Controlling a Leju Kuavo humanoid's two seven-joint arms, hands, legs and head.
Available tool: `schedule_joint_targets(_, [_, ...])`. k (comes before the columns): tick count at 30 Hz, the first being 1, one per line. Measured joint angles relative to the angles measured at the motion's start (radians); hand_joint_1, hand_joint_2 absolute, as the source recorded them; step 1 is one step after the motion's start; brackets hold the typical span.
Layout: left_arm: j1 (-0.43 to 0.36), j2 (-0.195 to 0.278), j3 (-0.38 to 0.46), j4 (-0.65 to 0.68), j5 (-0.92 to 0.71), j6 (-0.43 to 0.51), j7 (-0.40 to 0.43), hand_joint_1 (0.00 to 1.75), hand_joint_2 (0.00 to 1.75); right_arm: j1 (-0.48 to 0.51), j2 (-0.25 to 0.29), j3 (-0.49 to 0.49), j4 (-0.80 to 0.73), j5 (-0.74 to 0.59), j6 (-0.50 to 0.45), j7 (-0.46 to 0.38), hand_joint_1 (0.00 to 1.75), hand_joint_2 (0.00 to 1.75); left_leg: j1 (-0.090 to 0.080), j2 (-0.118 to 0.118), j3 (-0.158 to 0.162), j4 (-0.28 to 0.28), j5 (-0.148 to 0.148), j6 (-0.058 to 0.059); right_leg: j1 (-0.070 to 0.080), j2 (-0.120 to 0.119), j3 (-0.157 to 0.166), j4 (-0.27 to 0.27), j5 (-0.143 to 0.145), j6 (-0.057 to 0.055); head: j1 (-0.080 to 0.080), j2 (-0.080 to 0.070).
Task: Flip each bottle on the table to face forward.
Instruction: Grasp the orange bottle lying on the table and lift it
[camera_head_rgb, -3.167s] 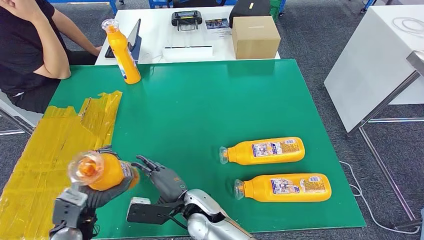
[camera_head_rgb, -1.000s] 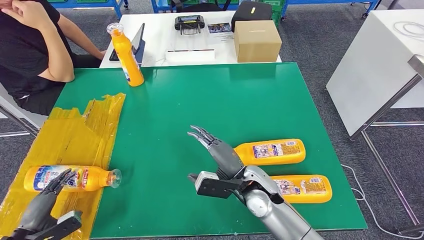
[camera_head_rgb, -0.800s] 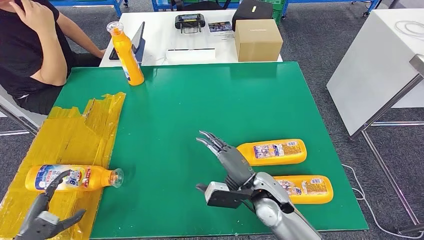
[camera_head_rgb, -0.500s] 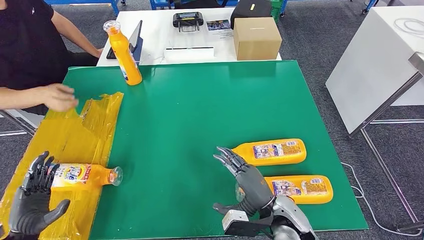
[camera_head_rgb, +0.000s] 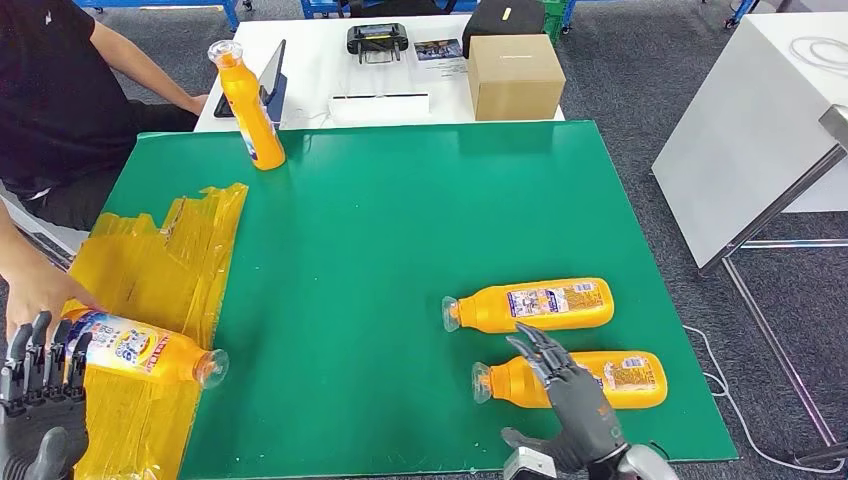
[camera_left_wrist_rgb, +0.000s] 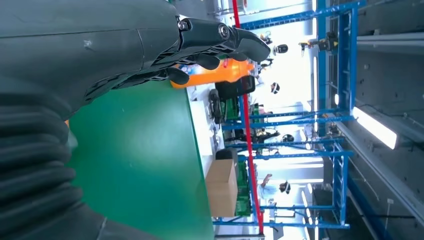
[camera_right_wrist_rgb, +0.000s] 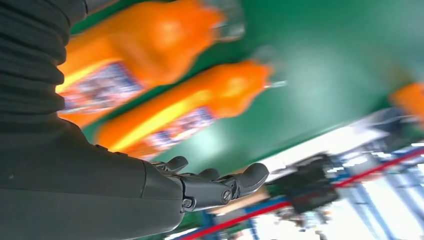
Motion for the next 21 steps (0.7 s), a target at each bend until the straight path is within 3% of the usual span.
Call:
schedule_joint_targets(5, [0.006, -0.016, -0.001, -0.018, -0.007, 0.01, -0.003, 0.0, 0.0, 0.099, -0.046, -0.166, -0.031, -0.046, 0.089, 0.013, 0.0, 1.75, -0.001, 0.0, 0.0, 0.0, -0.001, 0.002, -0.002, 0.0, 0.001, 0.0, -0.001, 0.002, 0.0, 0.0])
schedule_joint_targets(9, [0.003, -0.016, -0.001, -0.018, 0.01, 0.01, -0.004, 0.0, 0.0, 0.119, -0.045, -0.333, -0.029, -0.047, 0.224, -0.018, 0.0, 1.75, -0.002, 0.001, 0.001, 0.0, -0.002, 0.002, -0.002, 0.0, 0.001, 0.0, -0.001, 0.002, 0.0, 0.0])
schedule_joint_targets(12, [0.001, -0.014, -0.001, -0.018, 0.023, 0.008, -0.005, 0.0, 0.0, 0.12, -0.044, -0.422, -0.022, -0.04, 0.275, -0.02, 0.0, 1.75, -0.002, 0.001, 0.001, 0.0, -0.002, 0.002, -0.002, 0.001, 0.001, 0.0, -0.001, 0.002, 0.0, 0.0])
schedule_joint_targets(21, [-0.007, -0.01, -0.001, -0.018, 0.031, 0.008, -0.005, 0.0, 0.0, 0.122, -0.044, -0.535, -0.003, -0.039, 0.3, -0.02, 0.0, 1.75, -0.002, 0.001, 0.001, 0.0, -0.002, 0.002, -0.002, 0.001, 0.001, 0.0, -0.001, 0.002, 0.0, 0.0])
